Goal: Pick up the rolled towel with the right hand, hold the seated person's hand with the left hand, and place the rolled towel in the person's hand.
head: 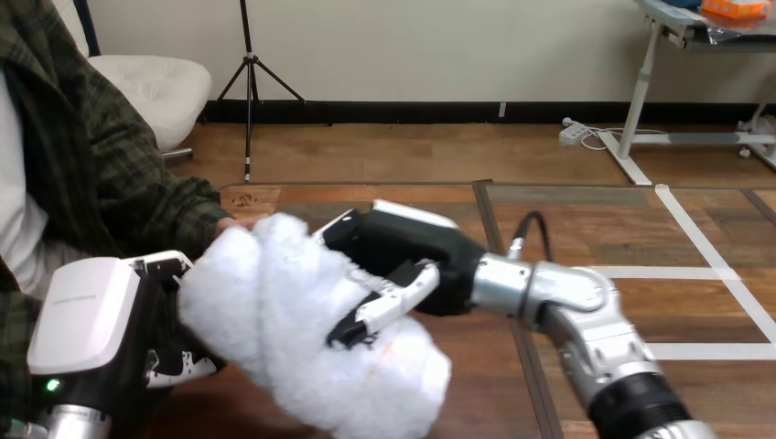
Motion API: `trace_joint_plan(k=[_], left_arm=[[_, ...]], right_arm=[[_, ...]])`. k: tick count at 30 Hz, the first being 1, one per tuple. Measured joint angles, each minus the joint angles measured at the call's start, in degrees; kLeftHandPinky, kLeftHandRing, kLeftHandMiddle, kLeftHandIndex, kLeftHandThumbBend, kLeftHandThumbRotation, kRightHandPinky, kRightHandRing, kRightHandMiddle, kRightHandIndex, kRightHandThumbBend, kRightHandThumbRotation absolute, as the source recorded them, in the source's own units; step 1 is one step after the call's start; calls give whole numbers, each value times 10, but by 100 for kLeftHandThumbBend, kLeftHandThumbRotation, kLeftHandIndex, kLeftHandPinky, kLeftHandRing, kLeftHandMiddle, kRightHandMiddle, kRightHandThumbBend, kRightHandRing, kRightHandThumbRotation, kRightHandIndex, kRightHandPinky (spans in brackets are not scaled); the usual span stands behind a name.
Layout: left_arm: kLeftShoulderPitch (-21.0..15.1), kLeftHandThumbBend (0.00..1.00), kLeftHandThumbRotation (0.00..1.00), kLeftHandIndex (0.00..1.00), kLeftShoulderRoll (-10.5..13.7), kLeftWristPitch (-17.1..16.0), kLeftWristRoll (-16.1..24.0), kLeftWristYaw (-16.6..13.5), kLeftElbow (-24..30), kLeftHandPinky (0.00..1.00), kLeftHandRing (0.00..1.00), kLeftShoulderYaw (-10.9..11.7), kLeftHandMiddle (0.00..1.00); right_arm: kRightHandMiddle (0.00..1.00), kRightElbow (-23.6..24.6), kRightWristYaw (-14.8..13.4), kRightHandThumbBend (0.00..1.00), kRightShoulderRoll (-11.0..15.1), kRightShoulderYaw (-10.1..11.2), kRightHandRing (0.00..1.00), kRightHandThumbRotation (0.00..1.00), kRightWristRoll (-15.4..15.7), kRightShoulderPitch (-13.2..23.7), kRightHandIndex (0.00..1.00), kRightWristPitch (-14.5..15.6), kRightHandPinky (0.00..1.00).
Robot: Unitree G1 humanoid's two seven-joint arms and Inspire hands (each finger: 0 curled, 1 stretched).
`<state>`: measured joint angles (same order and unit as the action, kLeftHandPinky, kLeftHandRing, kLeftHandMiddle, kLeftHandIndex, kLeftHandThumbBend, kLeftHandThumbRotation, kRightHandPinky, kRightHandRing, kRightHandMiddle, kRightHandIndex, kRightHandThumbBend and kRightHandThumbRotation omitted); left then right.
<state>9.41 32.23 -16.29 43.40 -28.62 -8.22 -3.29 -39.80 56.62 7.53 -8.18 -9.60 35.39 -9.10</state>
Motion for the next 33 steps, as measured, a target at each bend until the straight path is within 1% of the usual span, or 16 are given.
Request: trace_joint_plan(k=[7,13,20,27,33], left_arm=[[18,96,0,43,-8,0,0,-3,24,34,37,2,41],[31,96,0,43,-17,0,-2,-2,41,34,37,9,41],[42,95,0,42,-21,-1,-7,9,62,33,36,18,40],[44,95,0,41,-21,-12,-9,11,68,31,35,23,39],[48,95,0,40,-22,-17,-11,14,78,31,34,24,39]], right_arm=[[17,-38,2,78,-23,-1,11,0,6,11,24,-23,7],[17,-59,6,78,-36,-1,10,0,6,17,23,-39,6],[17,-74,9,79,-43,-1,10,0,11,22,23,-52,6],[16,-86,9,79,-50,-3,10,0,18,29,23,-62,6],[16,-100,10,78,-53,-3,9,0,20,41,23,-81,5]])
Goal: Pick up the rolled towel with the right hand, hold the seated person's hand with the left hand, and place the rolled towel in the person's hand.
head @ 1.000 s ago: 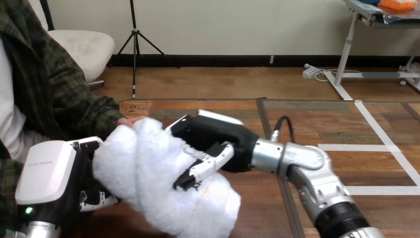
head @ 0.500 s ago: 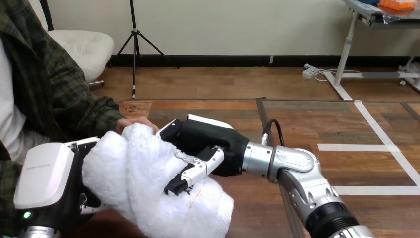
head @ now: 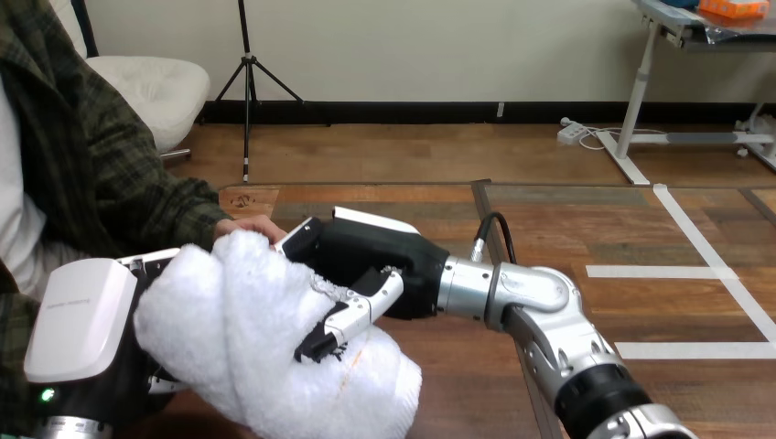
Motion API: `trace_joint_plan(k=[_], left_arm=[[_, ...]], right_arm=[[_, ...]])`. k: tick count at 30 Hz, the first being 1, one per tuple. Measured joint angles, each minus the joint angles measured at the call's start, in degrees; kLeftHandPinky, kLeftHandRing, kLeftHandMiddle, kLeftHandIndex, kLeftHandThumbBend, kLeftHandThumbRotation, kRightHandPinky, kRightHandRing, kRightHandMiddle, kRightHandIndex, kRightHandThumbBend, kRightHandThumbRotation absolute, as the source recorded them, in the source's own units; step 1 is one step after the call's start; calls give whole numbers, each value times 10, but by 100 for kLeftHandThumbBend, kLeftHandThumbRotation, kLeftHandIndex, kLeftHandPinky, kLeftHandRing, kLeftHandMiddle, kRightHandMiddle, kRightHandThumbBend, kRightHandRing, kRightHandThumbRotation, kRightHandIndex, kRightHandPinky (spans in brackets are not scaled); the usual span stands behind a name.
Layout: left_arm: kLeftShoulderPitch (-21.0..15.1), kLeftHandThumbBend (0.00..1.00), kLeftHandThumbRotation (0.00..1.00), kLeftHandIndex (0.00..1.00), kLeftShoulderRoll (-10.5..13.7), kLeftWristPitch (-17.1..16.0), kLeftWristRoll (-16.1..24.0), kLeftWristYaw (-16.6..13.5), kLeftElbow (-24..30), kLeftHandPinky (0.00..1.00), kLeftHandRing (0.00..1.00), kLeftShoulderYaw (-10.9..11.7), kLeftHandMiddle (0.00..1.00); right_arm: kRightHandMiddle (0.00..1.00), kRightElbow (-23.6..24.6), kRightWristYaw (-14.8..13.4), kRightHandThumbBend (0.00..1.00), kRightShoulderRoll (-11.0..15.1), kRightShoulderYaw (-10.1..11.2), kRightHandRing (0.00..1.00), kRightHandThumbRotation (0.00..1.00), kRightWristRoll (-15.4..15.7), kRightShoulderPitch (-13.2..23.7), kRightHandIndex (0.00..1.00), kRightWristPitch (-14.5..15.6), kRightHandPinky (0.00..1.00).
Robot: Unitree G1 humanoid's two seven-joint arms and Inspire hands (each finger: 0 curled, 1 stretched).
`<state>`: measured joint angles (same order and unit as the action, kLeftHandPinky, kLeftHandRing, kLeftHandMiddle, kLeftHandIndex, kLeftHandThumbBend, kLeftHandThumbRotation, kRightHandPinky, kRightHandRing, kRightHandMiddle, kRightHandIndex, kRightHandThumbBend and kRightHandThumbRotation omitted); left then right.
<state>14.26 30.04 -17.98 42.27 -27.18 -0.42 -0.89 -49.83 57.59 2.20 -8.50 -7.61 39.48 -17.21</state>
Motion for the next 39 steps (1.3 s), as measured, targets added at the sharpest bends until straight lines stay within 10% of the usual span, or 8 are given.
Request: trace_joint_plan(k=[39], left_arm=[[24,97,0,41,-22,-45,-10,-8,18,31,34,4,39]], right_arm=[[16,-53,3,72,15,25,10,0,-5,102,23,-17,6]])
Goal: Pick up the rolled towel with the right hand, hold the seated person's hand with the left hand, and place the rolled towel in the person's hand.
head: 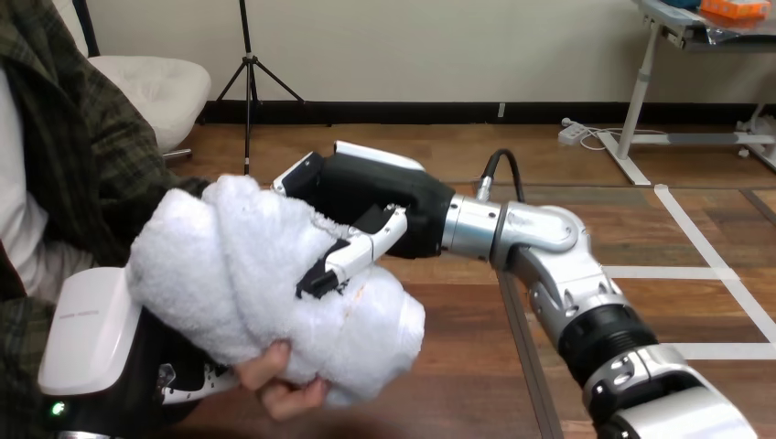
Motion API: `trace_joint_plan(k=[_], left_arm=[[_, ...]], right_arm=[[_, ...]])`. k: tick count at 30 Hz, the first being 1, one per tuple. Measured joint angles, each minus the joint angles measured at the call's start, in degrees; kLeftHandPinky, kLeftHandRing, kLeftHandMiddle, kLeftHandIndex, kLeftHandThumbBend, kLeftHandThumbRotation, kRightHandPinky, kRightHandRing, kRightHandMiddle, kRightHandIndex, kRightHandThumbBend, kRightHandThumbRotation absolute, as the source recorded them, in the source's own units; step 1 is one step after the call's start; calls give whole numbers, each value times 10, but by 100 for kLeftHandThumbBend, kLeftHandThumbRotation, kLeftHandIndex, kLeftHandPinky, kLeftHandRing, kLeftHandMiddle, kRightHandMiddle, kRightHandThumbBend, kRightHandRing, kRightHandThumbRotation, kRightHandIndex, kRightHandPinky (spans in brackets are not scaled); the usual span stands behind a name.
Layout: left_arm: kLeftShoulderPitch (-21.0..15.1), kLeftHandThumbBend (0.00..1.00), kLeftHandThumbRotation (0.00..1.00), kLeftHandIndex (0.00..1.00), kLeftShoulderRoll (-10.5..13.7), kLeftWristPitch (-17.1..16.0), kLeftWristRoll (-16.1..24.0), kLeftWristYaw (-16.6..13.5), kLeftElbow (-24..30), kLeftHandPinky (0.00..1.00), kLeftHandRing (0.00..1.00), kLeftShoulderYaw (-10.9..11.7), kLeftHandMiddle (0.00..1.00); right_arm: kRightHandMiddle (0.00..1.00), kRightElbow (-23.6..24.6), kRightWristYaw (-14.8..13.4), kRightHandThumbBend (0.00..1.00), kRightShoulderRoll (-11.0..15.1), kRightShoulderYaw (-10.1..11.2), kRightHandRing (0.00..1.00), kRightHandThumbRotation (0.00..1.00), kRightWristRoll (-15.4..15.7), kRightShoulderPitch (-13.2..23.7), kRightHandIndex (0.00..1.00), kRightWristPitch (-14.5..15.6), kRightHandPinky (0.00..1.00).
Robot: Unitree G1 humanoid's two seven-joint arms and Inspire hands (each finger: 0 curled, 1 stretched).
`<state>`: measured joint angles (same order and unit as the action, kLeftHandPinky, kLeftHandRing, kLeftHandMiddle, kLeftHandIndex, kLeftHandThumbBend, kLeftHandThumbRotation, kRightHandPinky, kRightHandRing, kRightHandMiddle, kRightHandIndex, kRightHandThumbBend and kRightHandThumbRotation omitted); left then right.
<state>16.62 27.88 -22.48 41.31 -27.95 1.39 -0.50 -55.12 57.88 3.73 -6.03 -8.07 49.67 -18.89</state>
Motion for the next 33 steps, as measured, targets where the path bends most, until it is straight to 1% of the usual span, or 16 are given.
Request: trace_joint_plan(k=[9,16,26,33], left_arm=[[0,97,0,41,0,-8,0,-1,0,31,34,-1,39],[0,97,0,41,0,-11,-1,-1,0,30,34,-1,38],[0,96,0,41,0,-13,-2,1,-2,31,34,0,39],[2,97,0,41,0,-13,-2,4,-4,31,34,3,39]], right_arm=[[16,-1,-10,70,8,0,10,0,2,8,22,3,6],[16,-16,-21,67,9,0,9,0,5,23,22,-4,6],[16,-56,-42,67,8,0,10,0,22,55,22,-15,6],[17,-83,-69,68,5,0,11,0,49,71,23,-35,7]])
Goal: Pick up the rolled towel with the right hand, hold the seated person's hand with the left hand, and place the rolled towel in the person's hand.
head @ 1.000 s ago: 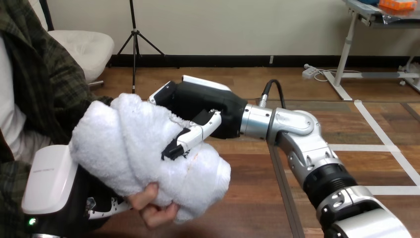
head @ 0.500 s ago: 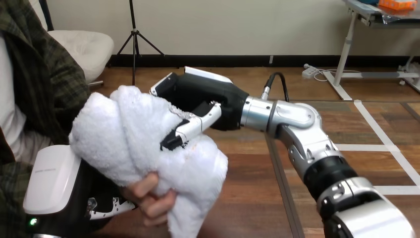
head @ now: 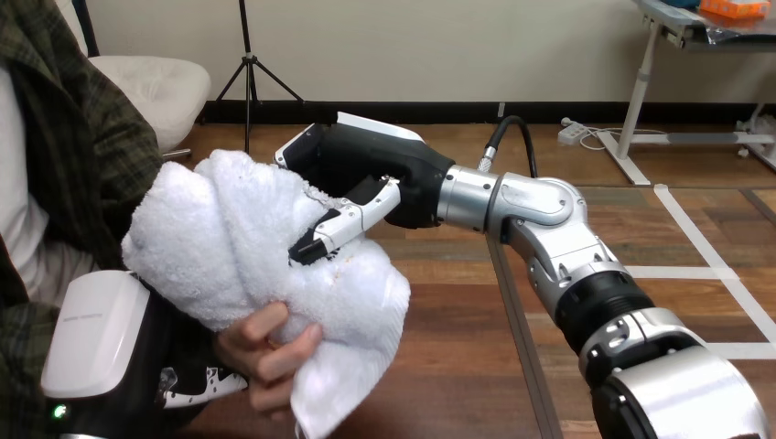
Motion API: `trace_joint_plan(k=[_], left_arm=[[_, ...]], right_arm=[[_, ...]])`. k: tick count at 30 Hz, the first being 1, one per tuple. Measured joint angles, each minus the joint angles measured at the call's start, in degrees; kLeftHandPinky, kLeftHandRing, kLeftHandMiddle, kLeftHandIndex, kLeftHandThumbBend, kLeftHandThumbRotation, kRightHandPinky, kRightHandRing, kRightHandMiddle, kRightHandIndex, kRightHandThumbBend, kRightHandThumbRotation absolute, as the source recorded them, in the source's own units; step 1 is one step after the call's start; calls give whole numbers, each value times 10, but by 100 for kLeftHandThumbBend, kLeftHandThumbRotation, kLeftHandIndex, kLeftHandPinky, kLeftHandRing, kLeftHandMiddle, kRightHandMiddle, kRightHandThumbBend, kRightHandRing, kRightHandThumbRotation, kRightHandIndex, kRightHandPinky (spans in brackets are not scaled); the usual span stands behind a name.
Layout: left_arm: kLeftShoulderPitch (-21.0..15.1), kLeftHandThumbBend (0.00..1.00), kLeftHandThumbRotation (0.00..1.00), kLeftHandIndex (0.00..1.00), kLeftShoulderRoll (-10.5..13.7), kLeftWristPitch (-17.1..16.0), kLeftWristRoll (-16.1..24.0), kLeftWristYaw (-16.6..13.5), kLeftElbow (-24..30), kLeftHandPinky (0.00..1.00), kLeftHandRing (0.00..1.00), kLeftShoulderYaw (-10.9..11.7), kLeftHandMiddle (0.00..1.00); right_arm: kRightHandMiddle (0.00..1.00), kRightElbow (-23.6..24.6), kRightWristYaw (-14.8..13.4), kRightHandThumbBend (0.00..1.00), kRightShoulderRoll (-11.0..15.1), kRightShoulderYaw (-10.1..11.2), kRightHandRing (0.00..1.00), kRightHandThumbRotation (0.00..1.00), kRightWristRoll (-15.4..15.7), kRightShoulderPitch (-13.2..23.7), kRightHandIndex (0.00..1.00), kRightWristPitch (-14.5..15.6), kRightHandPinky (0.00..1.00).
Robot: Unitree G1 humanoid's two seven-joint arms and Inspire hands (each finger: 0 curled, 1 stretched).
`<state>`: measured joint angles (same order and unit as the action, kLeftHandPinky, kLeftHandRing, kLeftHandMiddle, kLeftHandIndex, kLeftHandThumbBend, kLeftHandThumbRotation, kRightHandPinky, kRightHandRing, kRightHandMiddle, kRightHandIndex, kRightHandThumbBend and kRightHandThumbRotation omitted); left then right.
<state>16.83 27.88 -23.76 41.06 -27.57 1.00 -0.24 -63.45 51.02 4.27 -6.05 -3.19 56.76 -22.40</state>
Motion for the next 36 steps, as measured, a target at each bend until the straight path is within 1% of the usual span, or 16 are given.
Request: trace_joint_plan(k=[8,11,19,27,33,34,36], left_arm=[[4,96,0,41,0,0,-1,6,-5,31,34,3,39],[6,96,0,41,0,0,-1,7,-7,32,34,6,39],[16,96,0,41,0,0,-2,15,-7,32,35,14,39],[24,97,0,41,0,0,-2,18,-7,32,35,19,39],[28,96,0,41,-1,0,-8,20,-7,32,35,24,39],[29,96,0,41,-2,0,-9,20,-7,32,35,24,39],[30,96,0,41,-2,0,-11,20,-7,32,35,26,39]], right_arm=[[17,-33,-25,69,-6,0,11,0,23,11,24,-16,7],[18,-44,-35,71,-9,0,11,0,32,12,25,-25,7],[18,-70,-61,74,-19,0,11,0,54,12,25,-35,8],[18,-83,-84,79,-24,-2,11,0,77,12,25,-48,8],[19,-93,-110,81,-30,-3,12,0,92,7,24,-62,8],[20,-93,-114,83,-31,-3,12,0,94,5,25,-64,9],[19,-94,-120,82,-33,-3,12,0,97,2,24,-67,9]])
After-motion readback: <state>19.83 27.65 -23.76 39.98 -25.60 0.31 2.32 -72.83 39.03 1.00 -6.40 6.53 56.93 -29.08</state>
